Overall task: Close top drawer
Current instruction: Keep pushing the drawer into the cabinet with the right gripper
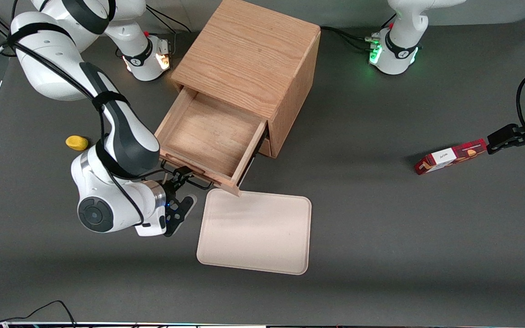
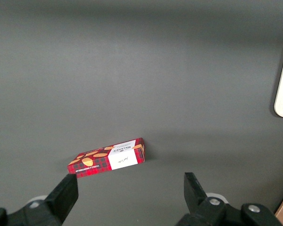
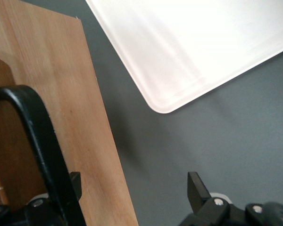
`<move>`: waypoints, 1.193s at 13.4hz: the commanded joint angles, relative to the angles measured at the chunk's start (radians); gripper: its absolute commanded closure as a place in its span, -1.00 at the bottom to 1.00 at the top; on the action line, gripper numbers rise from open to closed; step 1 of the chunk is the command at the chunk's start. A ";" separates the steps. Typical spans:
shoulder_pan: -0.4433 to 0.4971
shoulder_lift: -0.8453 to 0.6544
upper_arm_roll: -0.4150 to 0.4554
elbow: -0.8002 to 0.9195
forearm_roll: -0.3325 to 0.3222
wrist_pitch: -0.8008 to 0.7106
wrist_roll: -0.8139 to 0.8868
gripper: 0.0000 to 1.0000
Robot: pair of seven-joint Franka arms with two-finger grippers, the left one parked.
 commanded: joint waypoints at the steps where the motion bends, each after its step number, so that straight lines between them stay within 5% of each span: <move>1: -0.003 -0.075 0.015 -0.112 -0.014 0.024 0.033 -1.00; 16: -0.005 -0.193 0.091 -0.330 0.035 0.085 0.174 -1.00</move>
